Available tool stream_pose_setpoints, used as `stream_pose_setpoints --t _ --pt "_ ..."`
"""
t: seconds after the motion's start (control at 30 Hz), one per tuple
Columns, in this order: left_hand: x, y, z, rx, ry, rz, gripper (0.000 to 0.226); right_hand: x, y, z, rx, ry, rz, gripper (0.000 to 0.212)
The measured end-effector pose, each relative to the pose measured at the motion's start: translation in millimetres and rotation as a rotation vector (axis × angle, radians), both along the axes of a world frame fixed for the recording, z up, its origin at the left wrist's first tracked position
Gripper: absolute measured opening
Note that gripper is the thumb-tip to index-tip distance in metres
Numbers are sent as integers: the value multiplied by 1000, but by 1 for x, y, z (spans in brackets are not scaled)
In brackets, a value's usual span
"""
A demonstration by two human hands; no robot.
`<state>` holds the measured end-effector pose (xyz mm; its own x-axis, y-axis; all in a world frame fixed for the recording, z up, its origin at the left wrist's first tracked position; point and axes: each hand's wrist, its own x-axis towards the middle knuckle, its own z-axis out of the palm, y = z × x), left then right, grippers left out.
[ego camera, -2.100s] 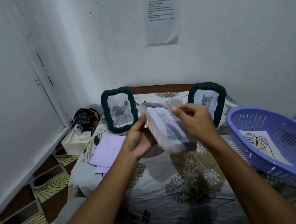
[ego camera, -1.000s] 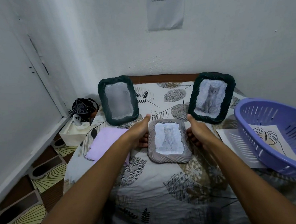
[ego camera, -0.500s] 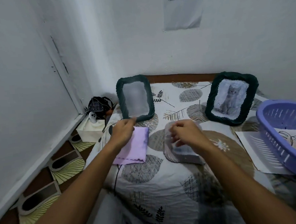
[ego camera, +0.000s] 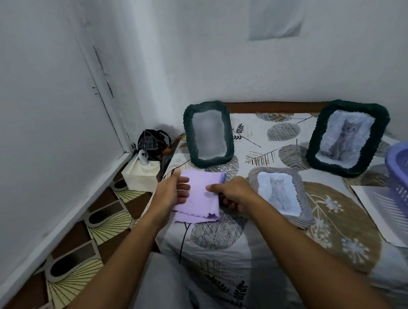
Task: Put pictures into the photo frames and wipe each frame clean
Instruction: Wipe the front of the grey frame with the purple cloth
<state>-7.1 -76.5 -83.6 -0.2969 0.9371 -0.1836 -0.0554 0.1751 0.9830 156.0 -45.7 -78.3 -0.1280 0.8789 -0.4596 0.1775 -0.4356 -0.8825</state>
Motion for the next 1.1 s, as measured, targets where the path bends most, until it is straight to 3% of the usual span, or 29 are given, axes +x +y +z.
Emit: stream_pose_setpoints --t 0.13,0.27,0.4,0.57,0.6,0.67,0.73,0.8,0.97,1.1 --pt "-1 -2 0 4 -12 -13 46 -2 -2 0 -4 125 -9 35" --pt "5 -4 5 8 -87 -34 44 12 -11 7 -32 378 -37 18" --pt "26 -4 12 55 -87 -103 39 54 -25 20 -140 675 -91 52" --pt "60 0 15 137 75 -247 34 131 -41 44 11 764 -276 41" --pt "67 -1 15 150 118 -282 31 144 -42 50 109 704 -376 32" --pt "82 -1 14 179 203 -349 25 166 -39 62 382 355 -552 13" --pt "94 0 12 226 283 -403 18 181 -30 66 608 -15 -575 27" --pt "102 2 7 265 407 -471 18 187 -18 63 690 -197 -489 32" --pt "109 7 -8 247 669 -666 78 179 16 28 632 -309 -252 37" --pt "106 13 -17 239 1024 -730 105 161 25 11 589 -179 -206 39"
